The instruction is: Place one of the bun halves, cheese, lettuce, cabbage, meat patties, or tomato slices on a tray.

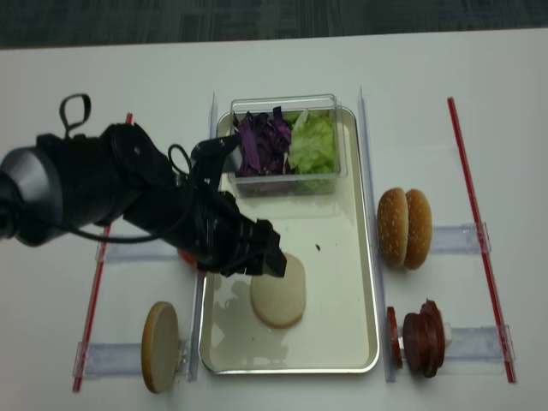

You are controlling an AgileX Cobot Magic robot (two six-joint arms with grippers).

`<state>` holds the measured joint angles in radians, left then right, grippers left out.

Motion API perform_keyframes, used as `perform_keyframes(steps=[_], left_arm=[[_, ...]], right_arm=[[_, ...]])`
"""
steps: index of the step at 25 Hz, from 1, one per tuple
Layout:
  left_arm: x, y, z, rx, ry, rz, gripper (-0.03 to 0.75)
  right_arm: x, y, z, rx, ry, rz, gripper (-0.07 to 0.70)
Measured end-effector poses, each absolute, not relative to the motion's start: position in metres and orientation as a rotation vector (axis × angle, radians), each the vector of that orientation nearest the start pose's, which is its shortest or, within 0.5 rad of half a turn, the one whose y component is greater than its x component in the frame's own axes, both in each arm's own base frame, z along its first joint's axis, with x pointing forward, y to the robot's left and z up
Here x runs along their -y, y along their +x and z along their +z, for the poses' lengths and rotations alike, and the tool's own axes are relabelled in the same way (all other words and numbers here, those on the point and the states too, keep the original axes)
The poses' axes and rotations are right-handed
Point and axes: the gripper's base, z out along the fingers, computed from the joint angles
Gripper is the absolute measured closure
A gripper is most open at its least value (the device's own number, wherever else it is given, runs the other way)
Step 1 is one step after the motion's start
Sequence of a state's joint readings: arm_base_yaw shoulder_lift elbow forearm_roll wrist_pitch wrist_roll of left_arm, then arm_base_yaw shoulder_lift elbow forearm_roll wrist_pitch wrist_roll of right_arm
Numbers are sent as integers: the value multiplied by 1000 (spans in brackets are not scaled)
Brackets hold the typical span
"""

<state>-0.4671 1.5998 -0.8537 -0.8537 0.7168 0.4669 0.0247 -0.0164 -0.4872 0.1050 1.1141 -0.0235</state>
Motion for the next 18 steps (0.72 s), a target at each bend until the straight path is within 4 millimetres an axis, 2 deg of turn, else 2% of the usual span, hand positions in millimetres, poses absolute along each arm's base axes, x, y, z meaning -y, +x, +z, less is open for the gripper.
perform_keyframes(steps=[12,18], left_arm=[[152,224,225,-2757,536,-782,206],[122,231,223,-2832,492,-726,218]], right_arm=[[-8,-9,270,-2093,-58,128,168],[-8,-9,270,-2093,-58,128,168]])
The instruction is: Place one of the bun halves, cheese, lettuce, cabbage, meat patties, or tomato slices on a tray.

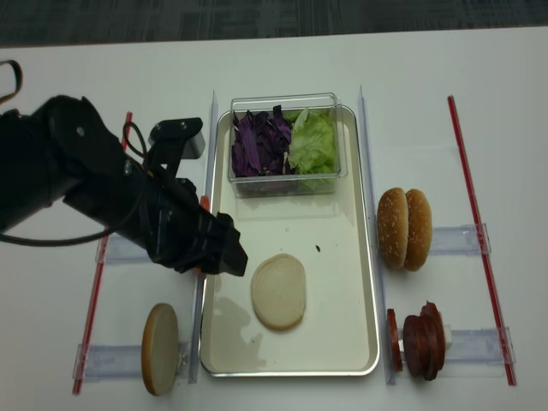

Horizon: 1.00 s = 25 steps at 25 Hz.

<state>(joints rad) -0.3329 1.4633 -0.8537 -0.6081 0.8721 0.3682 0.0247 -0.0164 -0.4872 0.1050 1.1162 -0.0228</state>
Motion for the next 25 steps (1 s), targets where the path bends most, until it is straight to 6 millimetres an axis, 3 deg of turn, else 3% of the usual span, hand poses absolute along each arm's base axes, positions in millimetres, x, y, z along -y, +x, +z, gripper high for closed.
perform_keyframes(steps=[13,17,25], left_arm=[[90,236,216,-2925,492,-479,227],[82,232,225,-2899,518,-371,227],[40,226,245,-2891,364,-213,233]], right_arm=[[-8,-9,270,-2093,-58,128,168],[-8,-9,270,-2093,-58,128,168],[-8,-9,270,-2093,-58,128,168]])
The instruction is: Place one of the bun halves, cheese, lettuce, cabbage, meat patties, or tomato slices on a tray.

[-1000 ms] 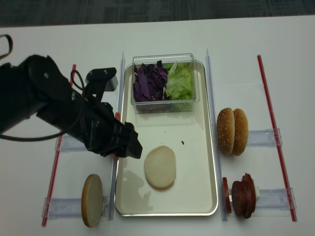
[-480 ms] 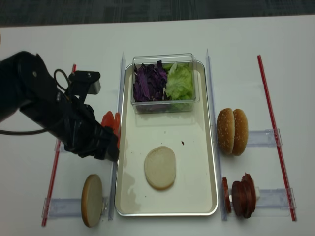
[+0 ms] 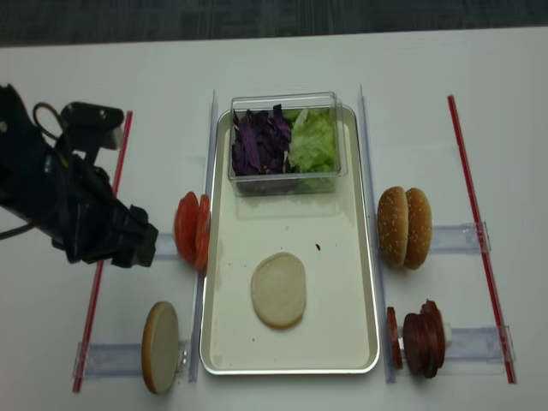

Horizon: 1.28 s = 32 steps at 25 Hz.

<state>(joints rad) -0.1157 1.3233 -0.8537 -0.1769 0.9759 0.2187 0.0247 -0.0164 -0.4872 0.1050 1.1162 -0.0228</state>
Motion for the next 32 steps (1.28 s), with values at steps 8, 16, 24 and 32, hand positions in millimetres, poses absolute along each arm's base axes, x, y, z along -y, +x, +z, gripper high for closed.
perform_keyframes(steps=[8,16,24,32], left_arm=[[29,214,264,-2823,329,-173,249],[26,186,280,-2733,321,-161,288],[22,146,284,-2641,291,-147,292],[18,112,281,-2558,261,-130,292]], right_arm=[[-8,-9,270,-2093,-58,128,168],[-8,-9,270,-2093,-58,128,168],[-8,-9,270,-2093,-58,128,168],[-8,-9,270,-2093,-58,128,168]])
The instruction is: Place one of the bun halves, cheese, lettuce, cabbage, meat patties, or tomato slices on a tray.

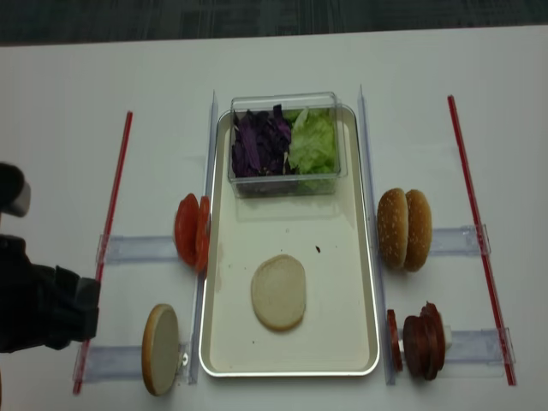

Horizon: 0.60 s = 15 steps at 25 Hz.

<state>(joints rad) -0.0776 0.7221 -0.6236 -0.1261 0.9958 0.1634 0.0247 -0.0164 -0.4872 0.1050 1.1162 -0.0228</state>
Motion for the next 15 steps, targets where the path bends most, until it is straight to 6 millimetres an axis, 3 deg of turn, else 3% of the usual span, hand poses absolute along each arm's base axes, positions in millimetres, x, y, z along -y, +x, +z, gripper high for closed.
perform_keyframes(steps=[9,15], left_arm=[[16,82,269,-2497,237,-134,292],[14,66,274,-2429,226,-124,292]], right_arm=[[-8,-9,270,-2093,-58,128,168],[-8,-9,270,-2093,-58,128,168]])
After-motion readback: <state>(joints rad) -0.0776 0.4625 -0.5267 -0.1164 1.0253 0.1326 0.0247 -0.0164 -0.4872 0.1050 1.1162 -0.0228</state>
